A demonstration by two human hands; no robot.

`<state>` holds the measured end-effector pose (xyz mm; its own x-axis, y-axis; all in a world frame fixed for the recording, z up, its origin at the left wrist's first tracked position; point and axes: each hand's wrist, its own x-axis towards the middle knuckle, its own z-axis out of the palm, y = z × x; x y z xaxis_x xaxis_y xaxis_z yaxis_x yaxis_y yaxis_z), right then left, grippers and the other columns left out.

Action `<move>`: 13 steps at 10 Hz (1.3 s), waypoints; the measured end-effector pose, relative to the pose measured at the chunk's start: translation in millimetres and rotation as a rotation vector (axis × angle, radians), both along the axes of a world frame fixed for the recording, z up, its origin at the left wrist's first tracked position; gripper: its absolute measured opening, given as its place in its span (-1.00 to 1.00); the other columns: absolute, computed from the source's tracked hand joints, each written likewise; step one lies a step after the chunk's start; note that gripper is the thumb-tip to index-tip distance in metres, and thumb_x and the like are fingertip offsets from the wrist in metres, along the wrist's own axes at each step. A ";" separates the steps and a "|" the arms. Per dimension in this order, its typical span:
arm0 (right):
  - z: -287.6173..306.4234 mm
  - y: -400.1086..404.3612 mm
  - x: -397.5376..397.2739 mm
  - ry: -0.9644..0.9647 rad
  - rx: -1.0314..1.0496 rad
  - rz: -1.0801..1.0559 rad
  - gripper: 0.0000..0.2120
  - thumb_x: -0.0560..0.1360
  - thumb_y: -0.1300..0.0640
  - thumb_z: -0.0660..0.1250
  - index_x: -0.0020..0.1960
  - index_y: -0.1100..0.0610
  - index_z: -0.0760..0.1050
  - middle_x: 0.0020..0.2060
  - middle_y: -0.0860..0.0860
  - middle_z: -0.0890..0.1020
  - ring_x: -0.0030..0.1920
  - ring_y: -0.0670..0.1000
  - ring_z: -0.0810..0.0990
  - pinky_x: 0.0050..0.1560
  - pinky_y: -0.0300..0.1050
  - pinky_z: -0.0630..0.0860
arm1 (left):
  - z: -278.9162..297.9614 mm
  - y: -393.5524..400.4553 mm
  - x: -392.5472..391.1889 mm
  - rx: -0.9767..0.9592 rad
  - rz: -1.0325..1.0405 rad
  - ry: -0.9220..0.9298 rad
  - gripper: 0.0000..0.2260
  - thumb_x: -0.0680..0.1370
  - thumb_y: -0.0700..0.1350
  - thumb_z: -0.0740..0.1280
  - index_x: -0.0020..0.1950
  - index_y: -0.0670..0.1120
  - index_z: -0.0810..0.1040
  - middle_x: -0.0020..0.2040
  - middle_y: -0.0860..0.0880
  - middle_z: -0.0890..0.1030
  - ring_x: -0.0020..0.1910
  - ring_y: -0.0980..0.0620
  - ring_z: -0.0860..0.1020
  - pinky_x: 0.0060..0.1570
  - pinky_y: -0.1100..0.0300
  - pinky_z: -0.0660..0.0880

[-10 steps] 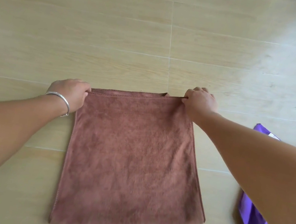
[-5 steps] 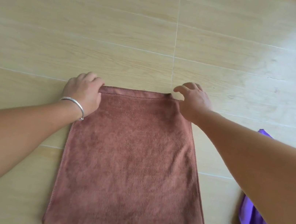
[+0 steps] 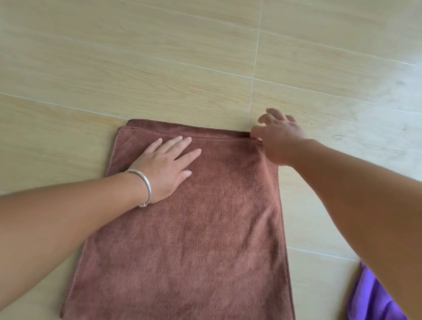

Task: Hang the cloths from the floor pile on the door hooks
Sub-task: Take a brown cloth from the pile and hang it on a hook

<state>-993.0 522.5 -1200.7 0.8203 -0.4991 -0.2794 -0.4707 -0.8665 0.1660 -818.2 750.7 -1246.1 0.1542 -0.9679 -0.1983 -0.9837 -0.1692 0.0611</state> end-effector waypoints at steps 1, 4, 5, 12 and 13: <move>3.5 -6.1 -3.6 0.035 -0.069 0.071 -0.54 0.51 0.23 0.26 0.34 -0.13 0.41 0.48 0.08 0.27 0.53 0.12 0.02 0.49 0.16 0.09 | -2.0 2.3 -2.1 -0.014 0.004 0.003 -0.53 0.65 0.10 -0.06 0.56 0.14 -0.06 0.58 0.03 -0.09 0.54 0.06 -0.13 0.50 -0.01 -0.14; 19.9 -33.9 -26.1 -0.091 -0.038 -0.181 -0.48 0.48 0.30 0.20 0.29 -0.18 0.47 0.44 0.04 0.33 0.51 0.08 0.08 0.48 0.15 0.04 | -6.6 1.9 -1.6 -0.035 0.006 0.002 -0.53 0.65 0.09 -0.06 0.56 0.13 -0.05 0.58 0.02 -0.08 0.54 0.04 -0.12 0.50 -0.02 -0.13; 16.7 -22.3 -18.1 -0.221 0.098 -0.204 -0.39 0.40 0.39 0.19 0.29 -0.17 0.46 0.41 -0.01 0.37 0.49 0.05 0.12 0.46 0.16 0.06 | -6.6 2.6 -2.1 -0.036 0.008 -0.013 -0.53 0.65 0.10 -0.07 0.56 0.14 -0.06 0.58 0.02 -0.08 0.54 0.05 -0.13 0.50 -0.02 -0.13; 3.0 -15.6 -65.1 -0.369 0.064 -0.328 -0.72 0.58 0.09 0.17 0.25 -0.04 0.51 0.33 0.02 0.47 0.42 0.07 0.27 0.38 0.12 0.26 | -1.6 8.6 19.8 -0.062 0.040 0.035 -0.46 0.59 0.22 -0.06 0.55 0.11 0.06 0.57 0.01 0.06 0.54 0.04 0.00 0.50 0.01 -0.09; -8.9 0.0 -66.8 -0.315 0.125 -0.240 -0.67 0.56 -0.13 0.24 0.25 -0.01 0.51 0.31 0.01 0.47 0.42 0.07 0.27 0.39 0.13 0.26 | 2.3 13.2 39.8 -0.135 0.106 0.063 -0.52 0.61 0.14 0.10 0.50 0.00 0.25 0.50 -0.02 0.28 0.47 -0.02 0.23 0.47 -0.05 0.10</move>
<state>-1059.8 522.4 -1209.7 0.7397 -0.6649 -0.1038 -0.6729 -0.7302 -0.1181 -778.4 763.9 -1243.9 0.2480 -0.9654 -0.0804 -0.9544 -0.2578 0.1508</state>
